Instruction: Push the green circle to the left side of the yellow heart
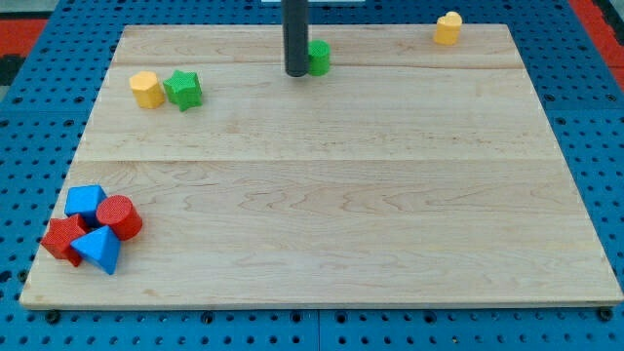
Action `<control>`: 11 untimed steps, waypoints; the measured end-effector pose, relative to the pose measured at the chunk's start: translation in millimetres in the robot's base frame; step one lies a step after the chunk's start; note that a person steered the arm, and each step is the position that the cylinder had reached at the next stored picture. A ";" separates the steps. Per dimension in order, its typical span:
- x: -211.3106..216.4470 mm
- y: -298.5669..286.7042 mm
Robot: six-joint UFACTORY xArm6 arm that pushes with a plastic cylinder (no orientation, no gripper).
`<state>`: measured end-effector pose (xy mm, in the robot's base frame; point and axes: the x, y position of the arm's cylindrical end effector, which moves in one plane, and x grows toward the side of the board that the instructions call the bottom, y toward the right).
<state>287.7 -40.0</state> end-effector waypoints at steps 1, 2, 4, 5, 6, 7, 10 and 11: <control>-6.2 -33.1; -20.7 46.4; -27.6 107.0; -22.8 52.6; -32.0 78.7; -47.2 142.9; -53.0 137.3; -55.3 159.3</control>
